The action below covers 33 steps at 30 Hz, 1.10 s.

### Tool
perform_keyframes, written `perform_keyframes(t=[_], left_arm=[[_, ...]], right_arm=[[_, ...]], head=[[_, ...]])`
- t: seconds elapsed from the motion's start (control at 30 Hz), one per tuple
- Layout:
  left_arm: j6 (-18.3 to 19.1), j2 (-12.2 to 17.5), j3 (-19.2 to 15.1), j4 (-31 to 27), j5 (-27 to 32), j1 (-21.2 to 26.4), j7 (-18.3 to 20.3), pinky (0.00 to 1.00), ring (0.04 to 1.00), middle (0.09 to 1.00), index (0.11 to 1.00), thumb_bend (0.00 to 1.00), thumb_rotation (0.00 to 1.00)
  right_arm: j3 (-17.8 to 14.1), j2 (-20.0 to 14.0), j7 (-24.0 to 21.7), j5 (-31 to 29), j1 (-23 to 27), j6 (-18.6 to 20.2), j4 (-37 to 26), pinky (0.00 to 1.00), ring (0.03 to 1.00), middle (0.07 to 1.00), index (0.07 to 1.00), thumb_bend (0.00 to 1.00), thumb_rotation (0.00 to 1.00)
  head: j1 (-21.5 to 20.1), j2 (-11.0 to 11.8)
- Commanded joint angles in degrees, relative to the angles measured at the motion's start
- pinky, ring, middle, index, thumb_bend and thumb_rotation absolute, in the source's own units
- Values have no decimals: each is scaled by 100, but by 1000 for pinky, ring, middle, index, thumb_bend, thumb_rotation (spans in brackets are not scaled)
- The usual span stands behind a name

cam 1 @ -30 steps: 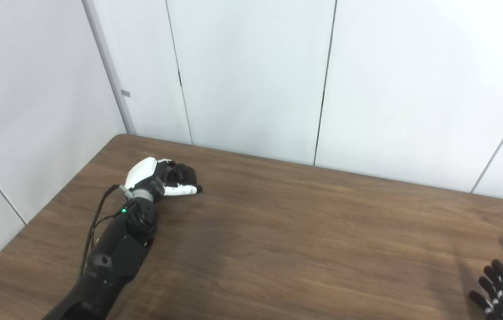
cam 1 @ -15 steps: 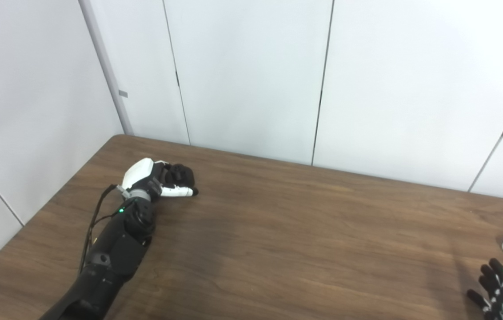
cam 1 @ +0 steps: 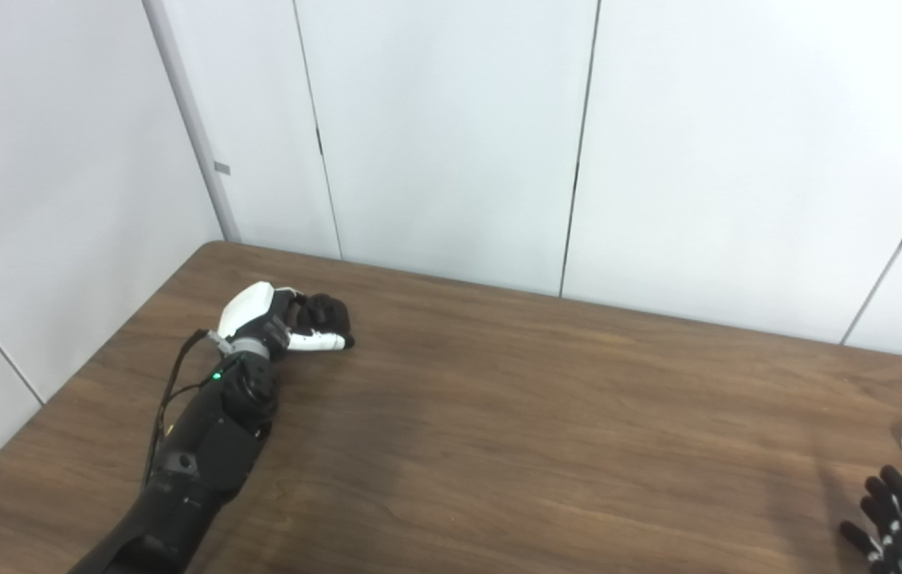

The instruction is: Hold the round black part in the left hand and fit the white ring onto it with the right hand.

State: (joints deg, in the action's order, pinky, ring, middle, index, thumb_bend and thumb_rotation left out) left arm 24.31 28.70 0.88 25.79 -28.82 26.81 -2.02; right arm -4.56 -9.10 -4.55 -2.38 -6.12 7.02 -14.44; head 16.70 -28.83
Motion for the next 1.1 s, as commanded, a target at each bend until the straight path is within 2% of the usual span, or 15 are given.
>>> perform_keyframes(t=[0.0, 0.17, 0.2, 0.27, 0.3, 0.4, 0.83, 0.9, 1.07], left_arm=[[-113, 172, -23, -82, -21, 270, -194, 979, 960, 876, 723, 884, 355], [-390, 130, -71, -55, 79, 242, -333, 974, 929, 836, 600, 826, 250], [-445, 110, -95, -28, 106, 244, -394, 974, 913, 822, 533, 648, 145], [-526, 87, -116, 12, 137, 246, -496, 970, 900, 812, 495, 550, 82], [-564, 86, -108, 26, 136, 245, -544, 959, 893, 804, 489, 537, 71], [-716, 96, -75, 102, 124, 239, -668, 915, 866, 779, 484, 523, 53], [-875, 66, -49, 117, 103, 157, -919, 914, 878, 773, 484, 522, 47], [-833, 58, -48, 16, 95, 122, -901, 917, 882, 774, 484, 522, 48], [-727, 1, -8, -714, 20, -171, -815, 929, 885, 762, 484, 523, 50]], right_arm=[[-58, -45, 39, 3, 19, 49, -209, 1000, 981, 971, 982, 361, 1000], [-84, -51, 16, -65, 24, 54, -214, 1000, 987, 975, 987, 350, 1000], [-83, -57, 14, -60, 25, 55, -211, 1000, 984, 977, 988, 348, 1000], [-80, -61, 13, -51, 30, 58, -208, 1000, 983, 981, 989, 351, 1000], [-78, -61, 12, -49, 34, 62, -210, 1000, 984, 983, 990, 351, 1000], [-75, -66, 8, -42, 38, 75, -218, 1000, 985, 984, 992, 337, 1000], [-94, -105, -14, -38, 87, 67, -190, 1000, 985, 981, 990, 343, 1000], [-90, -98, -18, -41, 93, 53, -181, 1000, 985, 985, 991, 351, 1000], [-72, -57, 8, -6, 129, 64, -164, 1000, 979, 978, 986, 345, 1000]], head=[[14, -6], [40, -4], [45, -10], [44, -3], [48, -4], [53, -9], [40, -15], [32, -18], [0, -38]])
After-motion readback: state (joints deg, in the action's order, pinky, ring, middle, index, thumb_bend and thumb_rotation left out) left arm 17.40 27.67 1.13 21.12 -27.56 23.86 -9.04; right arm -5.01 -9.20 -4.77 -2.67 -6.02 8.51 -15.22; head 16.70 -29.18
